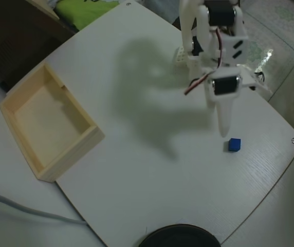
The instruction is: Pick up the small blue cube and put it into the box
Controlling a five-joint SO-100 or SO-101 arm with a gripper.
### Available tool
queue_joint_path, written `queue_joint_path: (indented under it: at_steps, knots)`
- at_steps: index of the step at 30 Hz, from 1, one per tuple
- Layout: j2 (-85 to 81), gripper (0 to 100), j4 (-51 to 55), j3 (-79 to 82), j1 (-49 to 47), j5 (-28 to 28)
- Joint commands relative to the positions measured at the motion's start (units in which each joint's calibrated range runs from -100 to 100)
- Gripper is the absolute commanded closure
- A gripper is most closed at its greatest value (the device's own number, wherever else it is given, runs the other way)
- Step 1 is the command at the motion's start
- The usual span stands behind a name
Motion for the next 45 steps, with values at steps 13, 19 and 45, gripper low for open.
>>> queue_joint_path:
  at_steps: [13, 19, 45]
  knots:
    - [-0.31, 72, -7.98, 8.14, -0.28, -0.35]
    - [-0.23, 72, -10.7, 10.77, -6.25, -0.45]
    - [-0.06, 73, -22.08, 20.18, -15.98, -4.36]
